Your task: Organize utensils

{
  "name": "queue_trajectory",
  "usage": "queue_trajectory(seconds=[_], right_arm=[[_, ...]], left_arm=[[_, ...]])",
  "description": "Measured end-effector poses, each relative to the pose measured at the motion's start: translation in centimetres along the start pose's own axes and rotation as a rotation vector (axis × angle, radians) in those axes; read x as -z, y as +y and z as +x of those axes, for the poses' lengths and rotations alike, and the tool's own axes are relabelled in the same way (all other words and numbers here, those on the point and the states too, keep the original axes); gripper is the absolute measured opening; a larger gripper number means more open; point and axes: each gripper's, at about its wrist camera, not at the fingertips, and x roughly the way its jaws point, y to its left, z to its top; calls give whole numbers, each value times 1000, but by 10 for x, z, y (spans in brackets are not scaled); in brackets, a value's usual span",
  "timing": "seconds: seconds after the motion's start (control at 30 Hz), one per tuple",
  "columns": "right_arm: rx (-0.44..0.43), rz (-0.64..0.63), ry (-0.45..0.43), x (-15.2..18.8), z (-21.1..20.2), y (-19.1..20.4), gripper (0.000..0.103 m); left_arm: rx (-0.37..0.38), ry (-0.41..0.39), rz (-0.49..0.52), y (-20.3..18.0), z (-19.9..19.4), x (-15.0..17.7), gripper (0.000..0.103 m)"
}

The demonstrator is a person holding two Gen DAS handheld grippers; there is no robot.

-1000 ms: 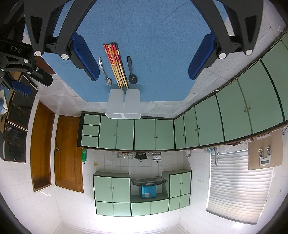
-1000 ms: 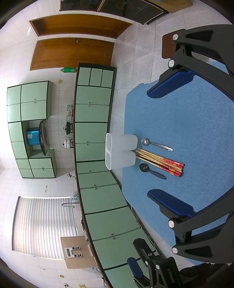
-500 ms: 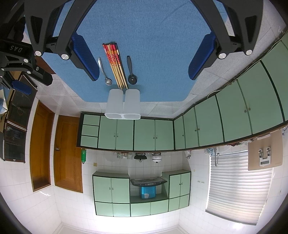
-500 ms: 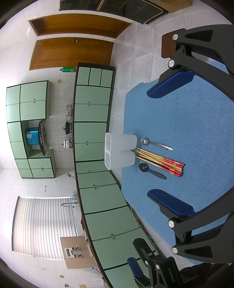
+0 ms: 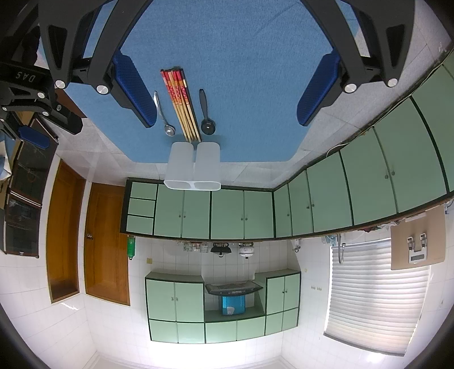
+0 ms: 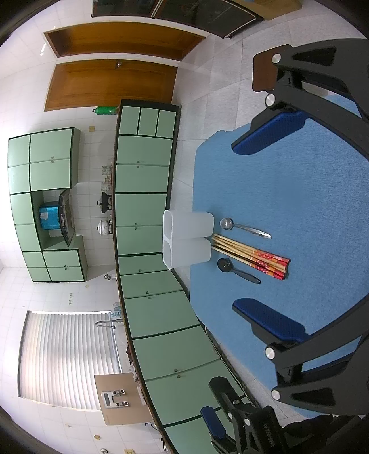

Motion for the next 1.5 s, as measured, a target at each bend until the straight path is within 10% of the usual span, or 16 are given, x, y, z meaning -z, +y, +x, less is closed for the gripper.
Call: queue_trajectory(seconds=[0.6,1.03,1.5], right_arm=[[20,1,54,-15,38,-12,98],[0,87,266,-22,163,-41,97],[-41,86,519,-3,278,-26,55]], left_arm=[[-6,37,8,1,34,-10,97],[-7,252,-6,22,164,-12,97],[-3,359,-22,30,241,-1,97]])
